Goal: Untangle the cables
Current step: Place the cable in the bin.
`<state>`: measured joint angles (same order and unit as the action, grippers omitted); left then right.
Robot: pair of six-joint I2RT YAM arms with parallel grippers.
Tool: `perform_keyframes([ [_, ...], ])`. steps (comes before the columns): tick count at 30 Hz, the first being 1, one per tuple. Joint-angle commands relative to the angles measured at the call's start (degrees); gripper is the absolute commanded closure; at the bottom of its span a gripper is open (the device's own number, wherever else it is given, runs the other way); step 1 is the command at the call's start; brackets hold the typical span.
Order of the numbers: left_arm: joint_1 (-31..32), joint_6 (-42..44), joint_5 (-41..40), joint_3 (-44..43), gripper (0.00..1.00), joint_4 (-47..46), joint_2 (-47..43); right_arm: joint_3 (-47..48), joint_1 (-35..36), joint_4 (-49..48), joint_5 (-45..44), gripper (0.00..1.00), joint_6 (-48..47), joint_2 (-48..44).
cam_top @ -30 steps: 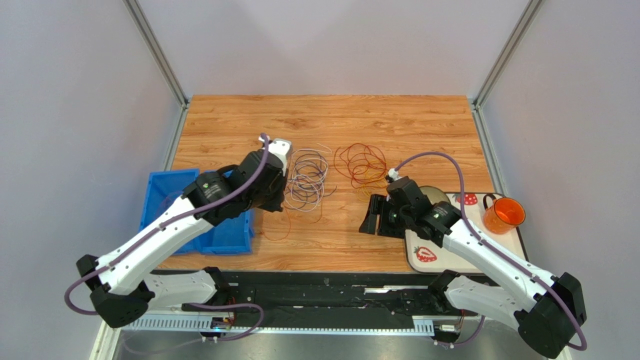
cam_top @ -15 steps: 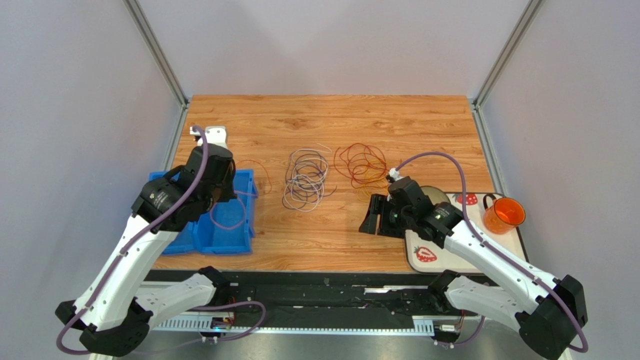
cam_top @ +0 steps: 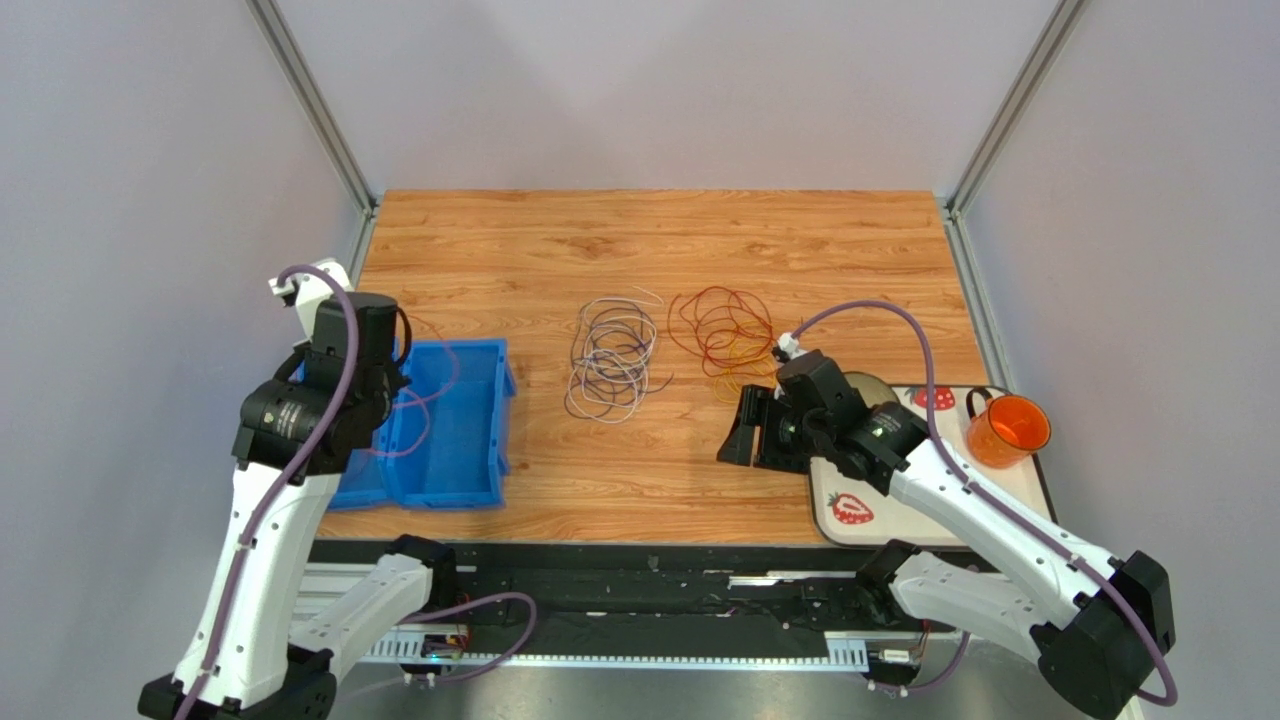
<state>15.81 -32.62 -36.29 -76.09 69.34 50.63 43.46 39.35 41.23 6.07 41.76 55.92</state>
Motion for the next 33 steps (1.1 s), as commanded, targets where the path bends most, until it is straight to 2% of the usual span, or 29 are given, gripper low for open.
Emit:
perform_keyframes([
  [1, -4.82, -0.52, -1.76, 1.03, 1.00, -4.21, -0.97, 2.50, 0.37, 0.51, 0.17, 0.37, -0.54, -0.37],
  [14, -20.28, 1.51, 1.48, 5.95, 1.00, -10.89, -1.59, 3.03, 0.37, 1.13, 0.26, 0.37, -0.45, 0.59],
  [19, -24.42, 2.30, 2.45, 8.41, 1.00, -13.61, -1.77, 3.21, 0.55, 1.22, 0.26, 0.37, -0.36, 1.21],
  [26, -28.63, -0.25, 2.37, 13.34, 1.00, -16.16, -1.85, 3.65, 1.16, 1.04, 0.35, 0.37, -0.54, 2.88],
  [33, -32.33, -8.06, -0.36, 15.01, 1.00, -16.96, -2.29, 4.17, 2.04, 0.52, 0.17, 0.37, -0.10, 5.07],
])
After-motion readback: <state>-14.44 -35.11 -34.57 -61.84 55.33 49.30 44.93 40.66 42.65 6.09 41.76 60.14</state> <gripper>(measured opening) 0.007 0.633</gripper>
